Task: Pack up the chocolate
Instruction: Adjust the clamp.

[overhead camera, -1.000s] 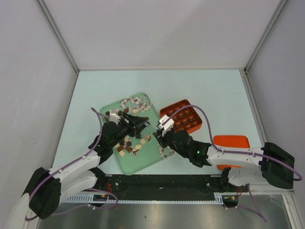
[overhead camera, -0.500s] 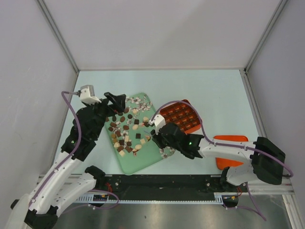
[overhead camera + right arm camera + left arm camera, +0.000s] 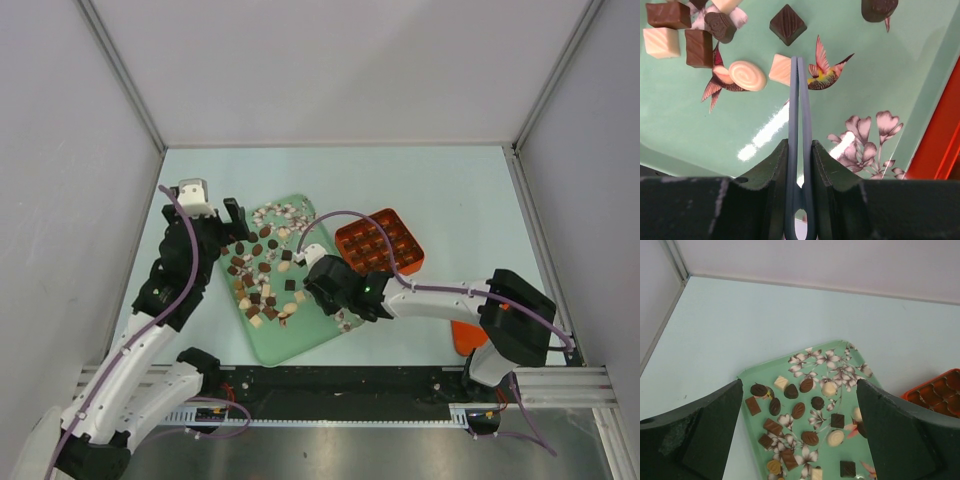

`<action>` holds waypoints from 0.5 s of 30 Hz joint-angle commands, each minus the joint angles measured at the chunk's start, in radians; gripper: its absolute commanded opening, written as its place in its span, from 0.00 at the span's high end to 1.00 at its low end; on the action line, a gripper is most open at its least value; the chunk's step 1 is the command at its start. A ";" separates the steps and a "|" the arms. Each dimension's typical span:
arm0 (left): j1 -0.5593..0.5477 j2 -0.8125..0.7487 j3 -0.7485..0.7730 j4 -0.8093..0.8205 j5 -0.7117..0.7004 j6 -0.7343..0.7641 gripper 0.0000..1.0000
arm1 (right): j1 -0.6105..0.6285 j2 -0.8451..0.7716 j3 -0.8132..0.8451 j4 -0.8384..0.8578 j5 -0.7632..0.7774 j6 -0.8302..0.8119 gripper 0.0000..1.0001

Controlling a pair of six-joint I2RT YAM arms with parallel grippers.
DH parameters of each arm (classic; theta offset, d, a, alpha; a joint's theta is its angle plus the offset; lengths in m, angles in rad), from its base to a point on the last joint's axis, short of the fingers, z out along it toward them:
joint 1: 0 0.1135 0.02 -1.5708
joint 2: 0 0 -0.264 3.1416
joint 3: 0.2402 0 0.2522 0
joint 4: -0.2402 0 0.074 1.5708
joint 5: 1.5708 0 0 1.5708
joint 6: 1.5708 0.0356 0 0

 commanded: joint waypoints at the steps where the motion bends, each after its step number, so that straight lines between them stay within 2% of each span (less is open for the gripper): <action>1: 0.013 -0.037 -0.004 0.017 -0.021 0.054 0.00 | 0.023 0.028 0.075 -0.069 0.037 0.065 0.98; 15: 0.013 -0.038 -0.012 0.011 -0.016 0.059 0.00 | 0.020 0.008 0.095 -0.123 0.059 0.238 0.89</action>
